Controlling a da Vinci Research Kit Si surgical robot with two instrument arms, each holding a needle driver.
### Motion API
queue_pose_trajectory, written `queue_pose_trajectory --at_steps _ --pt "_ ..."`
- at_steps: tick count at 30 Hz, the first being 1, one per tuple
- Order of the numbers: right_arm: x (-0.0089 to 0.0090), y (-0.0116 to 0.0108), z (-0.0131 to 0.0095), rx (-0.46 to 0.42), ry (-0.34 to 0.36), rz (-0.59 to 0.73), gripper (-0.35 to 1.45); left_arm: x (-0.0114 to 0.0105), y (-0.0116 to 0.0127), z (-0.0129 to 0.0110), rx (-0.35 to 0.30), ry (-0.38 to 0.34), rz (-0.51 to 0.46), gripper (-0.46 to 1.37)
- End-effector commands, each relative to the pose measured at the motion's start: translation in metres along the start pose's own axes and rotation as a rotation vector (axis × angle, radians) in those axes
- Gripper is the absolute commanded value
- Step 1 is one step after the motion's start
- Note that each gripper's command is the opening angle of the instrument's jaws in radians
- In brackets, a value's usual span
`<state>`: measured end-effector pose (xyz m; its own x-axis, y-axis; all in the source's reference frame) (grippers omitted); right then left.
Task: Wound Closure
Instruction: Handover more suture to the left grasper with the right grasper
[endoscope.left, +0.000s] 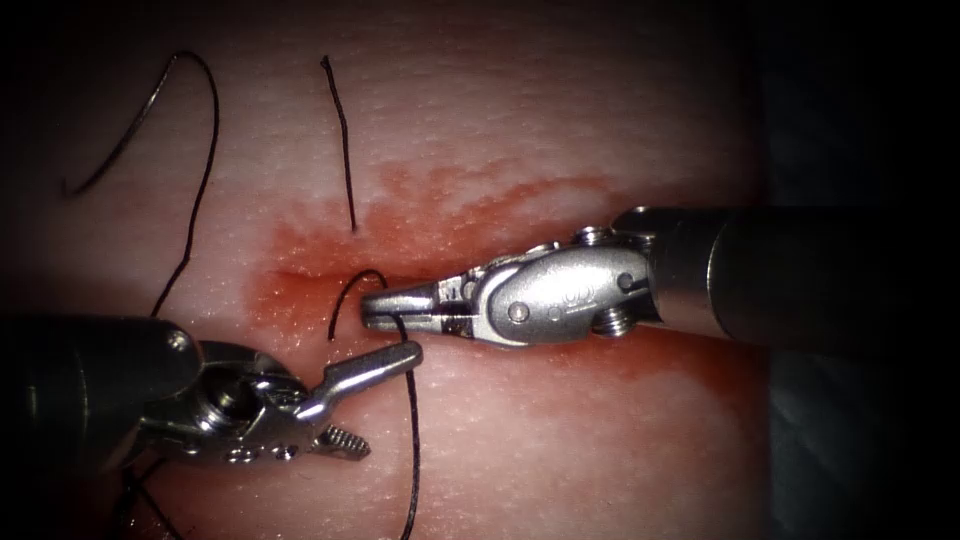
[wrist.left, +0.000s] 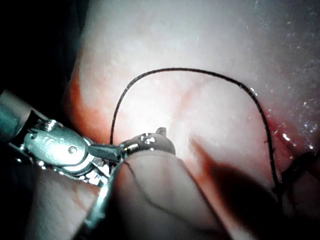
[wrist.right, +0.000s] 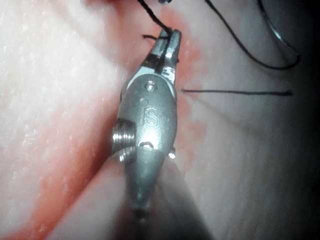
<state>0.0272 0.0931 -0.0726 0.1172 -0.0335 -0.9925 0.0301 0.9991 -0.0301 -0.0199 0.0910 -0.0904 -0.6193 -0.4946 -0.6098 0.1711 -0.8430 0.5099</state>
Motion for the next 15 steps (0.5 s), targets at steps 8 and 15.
queue_pose_trajectory --at_steps 8,15 --pt "-0.0005 0.0018 0.0003 -0.018 -0.016 0.009 -0.35 0.0009 -0.0001 0.0002 0.006 0.039 -0.005 0.56" --pt "-0.002 0.0029 0.0003 -0.023 -0.043 0.005 -0.35 0.0013 -0.0003 -0.0002 0.004 0.054 -0.009 0.64"
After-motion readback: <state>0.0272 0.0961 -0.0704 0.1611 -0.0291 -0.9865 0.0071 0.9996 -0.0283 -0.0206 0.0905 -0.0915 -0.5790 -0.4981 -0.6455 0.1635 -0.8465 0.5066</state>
